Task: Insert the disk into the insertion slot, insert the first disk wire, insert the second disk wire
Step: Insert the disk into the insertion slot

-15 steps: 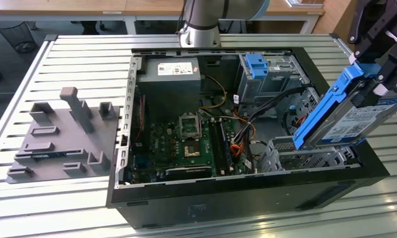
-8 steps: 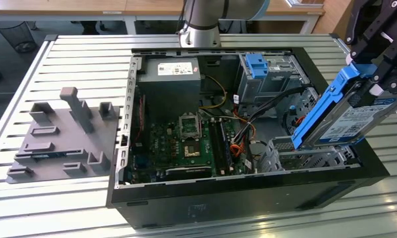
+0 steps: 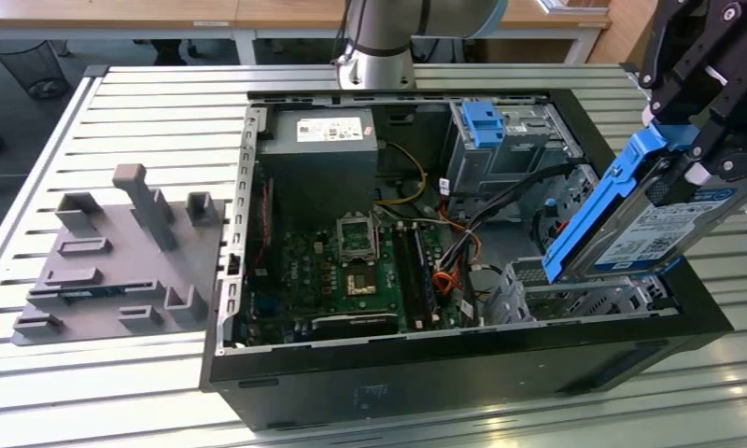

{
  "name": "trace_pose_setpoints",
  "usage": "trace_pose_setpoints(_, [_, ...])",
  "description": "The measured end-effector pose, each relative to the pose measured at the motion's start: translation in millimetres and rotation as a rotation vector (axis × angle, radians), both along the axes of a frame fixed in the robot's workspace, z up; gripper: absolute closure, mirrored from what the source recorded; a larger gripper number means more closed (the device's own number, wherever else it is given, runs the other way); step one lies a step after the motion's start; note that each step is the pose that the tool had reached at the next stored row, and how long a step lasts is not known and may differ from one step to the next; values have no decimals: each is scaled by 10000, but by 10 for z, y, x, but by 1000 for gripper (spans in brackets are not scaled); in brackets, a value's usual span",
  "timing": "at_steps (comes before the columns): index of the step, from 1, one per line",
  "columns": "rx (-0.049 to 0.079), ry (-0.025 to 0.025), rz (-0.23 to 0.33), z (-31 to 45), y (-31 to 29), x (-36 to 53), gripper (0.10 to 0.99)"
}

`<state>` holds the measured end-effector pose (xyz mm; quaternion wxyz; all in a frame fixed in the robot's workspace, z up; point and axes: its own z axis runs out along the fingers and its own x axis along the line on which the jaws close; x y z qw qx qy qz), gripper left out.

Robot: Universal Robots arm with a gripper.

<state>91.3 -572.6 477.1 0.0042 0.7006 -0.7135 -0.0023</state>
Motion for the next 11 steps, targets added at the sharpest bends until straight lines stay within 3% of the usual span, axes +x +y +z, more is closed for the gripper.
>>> trace_pose_setpoints(11, [0, 0, 1, -28, 0, -31, 722])
